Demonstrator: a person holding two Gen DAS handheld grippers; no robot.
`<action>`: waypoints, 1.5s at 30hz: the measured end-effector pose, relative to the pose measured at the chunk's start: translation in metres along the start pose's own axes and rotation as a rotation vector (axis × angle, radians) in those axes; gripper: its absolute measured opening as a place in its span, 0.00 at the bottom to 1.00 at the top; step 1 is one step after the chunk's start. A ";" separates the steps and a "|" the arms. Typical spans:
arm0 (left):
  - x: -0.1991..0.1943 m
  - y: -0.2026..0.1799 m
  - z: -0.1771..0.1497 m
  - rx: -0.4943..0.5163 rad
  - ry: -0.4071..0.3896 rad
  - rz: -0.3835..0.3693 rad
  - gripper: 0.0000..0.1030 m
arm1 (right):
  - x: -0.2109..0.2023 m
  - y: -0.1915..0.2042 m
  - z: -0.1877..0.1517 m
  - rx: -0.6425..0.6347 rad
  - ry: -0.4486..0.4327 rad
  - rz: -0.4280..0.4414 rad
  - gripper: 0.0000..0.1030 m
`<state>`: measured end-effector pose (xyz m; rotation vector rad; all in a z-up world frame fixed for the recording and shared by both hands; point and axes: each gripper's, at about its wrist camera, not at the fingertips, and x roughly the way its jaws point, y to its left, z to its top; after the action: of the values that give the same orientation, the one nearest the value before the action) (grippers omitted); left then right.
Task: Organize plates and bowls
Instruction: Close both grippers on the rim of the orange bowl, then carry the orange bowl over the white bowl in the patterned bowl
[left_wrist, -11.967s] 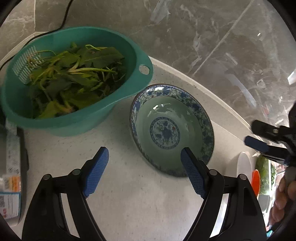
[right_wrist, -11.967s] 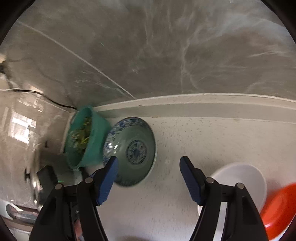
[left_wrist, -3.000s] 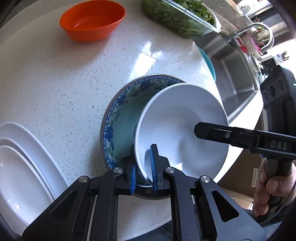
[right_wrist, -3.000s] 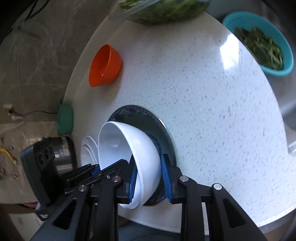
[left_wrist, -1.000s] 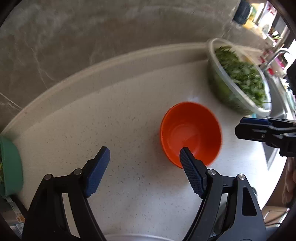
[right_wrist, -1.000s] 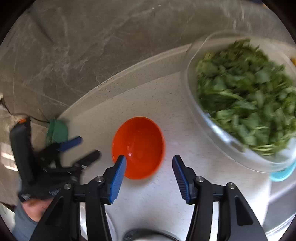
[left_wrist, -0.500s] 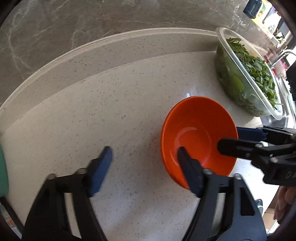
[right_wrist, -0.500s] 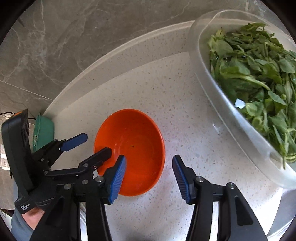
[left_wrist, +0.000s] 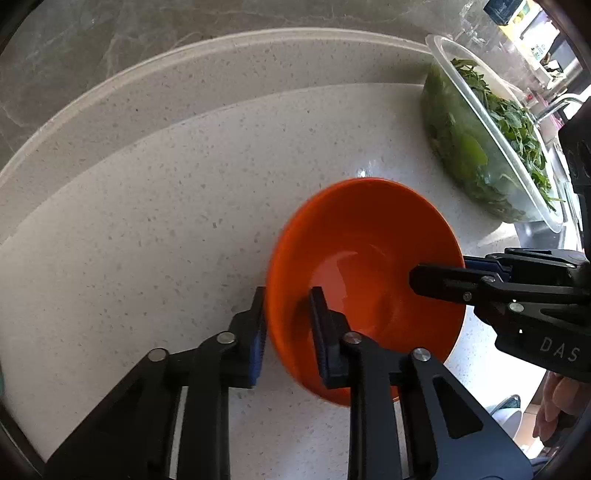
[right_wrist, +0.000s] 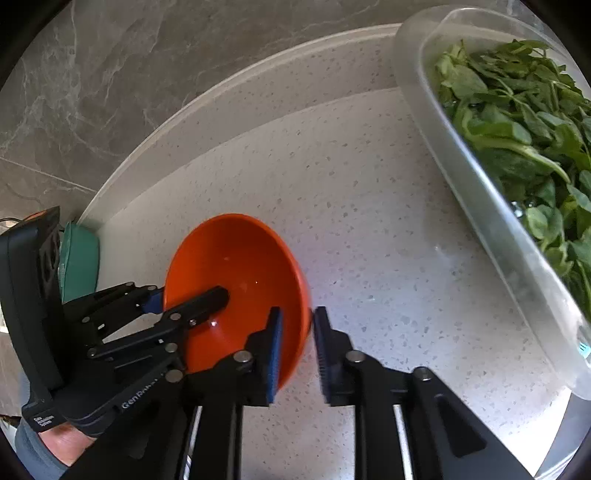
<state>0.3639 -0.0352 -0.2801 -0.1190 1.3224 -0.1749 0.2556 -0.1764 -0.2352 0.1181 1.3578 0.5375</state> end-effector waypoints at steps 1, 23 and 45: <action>0.001 0.000 0.000 -0.003 0.000 -0.002 0.17 | 0.001 -0.001 0.000 -0.001 0.002 -0.002 0.15; -0.031 -0.020 -0.002 0.028 -0.031 0.034 0.15 | -0.028 -0.002 -0.004 0.000 -0.038 0.028 0.15; -0.117 -0.080 -0.047 0.099 -0.099 0.017 0.15 | -0.115 0.000 -0.060 -0.029 -0.120 0.066 0.15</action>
<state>0.2856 -0.0905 -0.1650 -0.0324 1.2132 -0.2167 0.1862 -0.2399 -0.1460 0.1694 1.2323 0.5963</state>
